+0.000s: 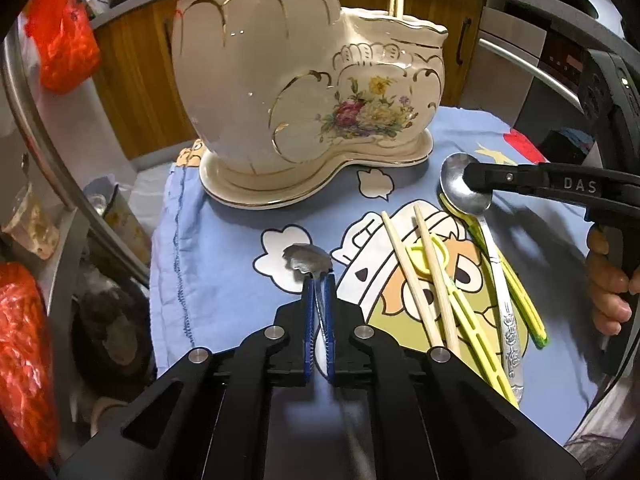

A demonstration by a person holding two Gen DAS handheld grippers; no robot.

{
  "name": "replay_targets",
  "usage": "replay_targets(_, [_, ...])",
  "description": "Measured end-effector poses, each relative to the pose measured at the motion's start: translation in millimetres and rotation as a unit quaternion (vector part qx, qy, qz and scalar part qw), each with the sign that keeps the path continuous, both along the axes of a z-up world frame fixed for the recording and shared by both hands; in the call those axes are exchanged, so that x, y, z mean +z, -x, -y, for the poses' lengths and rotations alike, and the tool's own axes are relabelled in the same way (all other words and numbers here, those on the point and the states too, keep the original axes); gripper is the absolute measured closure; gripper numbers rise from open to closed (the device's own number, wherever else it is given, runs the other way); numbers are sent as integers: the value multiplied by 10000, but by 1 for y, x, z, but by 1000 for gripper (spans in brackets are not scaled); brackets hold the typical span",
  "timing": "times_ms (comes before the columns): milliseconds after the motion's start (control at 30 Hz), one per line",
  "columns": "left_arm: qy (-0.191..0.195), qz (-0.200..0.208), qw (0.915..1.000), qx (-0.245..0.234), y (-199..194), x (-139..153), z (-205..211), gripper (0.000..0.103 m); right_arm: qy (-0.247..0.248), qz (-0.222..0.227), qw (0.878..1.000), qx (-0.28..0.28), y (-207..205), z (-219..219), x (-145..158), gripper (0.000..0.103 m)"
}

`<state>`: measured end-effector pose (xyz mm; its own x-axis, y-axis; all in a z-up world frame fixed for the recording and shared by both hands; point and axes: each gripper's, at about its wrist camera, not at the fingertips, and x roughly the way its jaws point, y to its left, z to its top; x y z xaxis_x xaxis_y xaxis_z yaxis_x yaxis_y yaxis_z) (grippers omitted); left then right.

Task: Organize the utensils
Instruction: 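Close the left tool on a flower-handled steel spoon while the right grasps a steel spoon, then lift both steel spoons and carry them over the ceramic holder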

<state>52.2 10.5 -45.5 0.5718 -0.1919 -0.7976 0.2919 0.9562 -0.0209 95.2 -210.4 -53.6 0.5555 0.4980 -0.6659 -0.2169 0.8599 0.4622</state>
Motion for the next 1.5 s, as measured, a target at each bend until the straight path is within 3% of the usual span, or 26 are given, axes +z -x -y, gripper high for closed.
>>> replay_targets(300, [252, 99, 9996, -64, 6, 10, -8, 99, -92, 674, 9976, 93, 23, 1, 35, 101])
replay_targets(700, [565, 906, 9943, -31, 25, 51, -21, 99, -125, 1633, 9865, -32, 48, 7, 74, 101])
replay_targets(1233, [796, 1369, 9872, -170, 37, 80, -23, 99, -360, 1878, 9814, -167, 51, 13, 92, 101])
replay_targets(1500, [1231, 1535, 9803, -168, 38, 104, -35, 99, -469, 2175, 9746, -238, 46, 8, 117, 101])
